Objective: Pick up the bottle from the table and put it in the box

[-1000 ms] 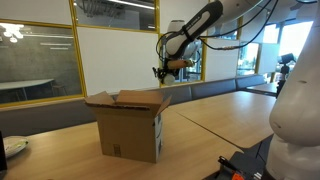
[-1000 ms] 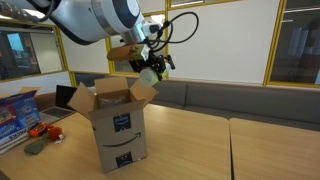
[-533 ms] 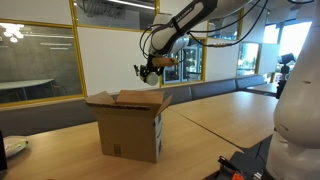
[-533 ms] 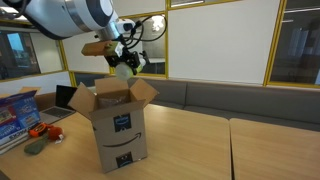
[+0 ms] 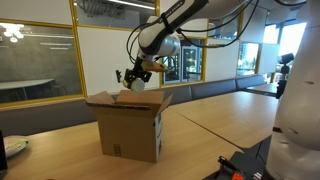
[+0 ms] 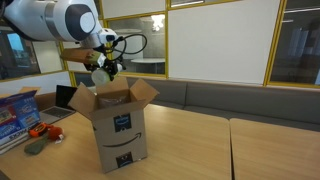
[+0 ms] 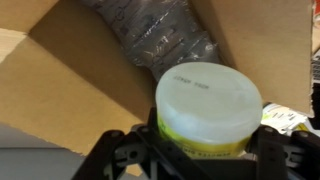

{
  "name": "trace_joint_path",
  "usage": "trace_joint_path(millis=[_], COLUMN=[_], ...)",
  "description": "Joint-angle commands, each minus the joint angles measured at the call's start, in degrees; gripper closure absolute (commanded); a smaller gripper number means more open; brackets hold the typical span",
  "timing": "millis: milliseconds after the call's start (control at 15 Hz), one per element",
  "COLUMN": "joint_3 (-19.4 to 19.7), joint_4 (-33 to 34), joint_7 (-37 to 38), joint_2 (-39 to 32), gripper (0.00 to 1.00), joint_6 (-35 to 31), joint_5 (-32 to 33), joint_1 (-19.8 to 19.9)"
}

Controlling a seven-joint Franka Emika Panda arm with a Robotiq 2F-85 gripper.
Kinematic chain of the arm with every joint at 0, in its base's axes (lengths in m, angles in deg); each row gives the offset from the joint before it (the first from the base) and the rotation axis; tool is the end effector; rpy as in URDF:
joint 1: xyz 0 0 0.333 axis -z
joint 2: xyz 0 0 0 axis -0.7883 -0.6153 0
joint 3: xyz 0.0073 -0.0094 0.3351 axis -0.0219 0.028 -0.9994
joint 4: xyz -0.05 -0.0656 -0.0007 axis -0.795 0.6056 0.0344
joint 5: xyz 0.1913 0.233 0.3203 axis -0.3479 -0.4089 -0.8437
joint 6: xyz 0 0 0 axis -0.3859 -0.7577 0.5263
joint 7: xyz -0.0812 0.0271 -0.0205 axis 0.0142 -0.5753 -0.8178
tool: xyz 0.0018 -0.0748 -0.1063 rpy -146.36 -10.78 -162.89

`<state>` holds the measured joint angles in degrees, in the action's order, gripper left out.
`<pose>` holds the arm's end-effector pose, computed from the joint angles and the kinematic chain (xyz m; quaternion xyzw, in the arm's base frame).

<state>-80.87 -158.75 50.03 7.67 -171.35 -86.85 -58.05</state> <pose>0.5907 0.1217 0.4555 -0.9697 -0.0105 -0.2356 0.0630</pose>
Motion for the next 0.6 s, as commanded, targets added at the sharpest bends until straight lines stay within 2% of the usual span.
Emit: trace_joint_path(millis=[0,267,333,533], joint_3=[0.8,1.3,1.3,1.6], joint_4=[-1.8,-3.1,-3.4,-4.1], joint_7=[-14.7,-31.4,-34.9,-39.3], joint_2=[0.1,-1.5,-1.8,-3.2], gripper=[0.54,0.54,0.54,0.54], joint_6=[-4.8,-2.0,-0.8,1.1], joint_5=[-12.7,-26.8,-28.5,-26.6], joint_1=[-2.6,-3.6,-3.2,-1.6])
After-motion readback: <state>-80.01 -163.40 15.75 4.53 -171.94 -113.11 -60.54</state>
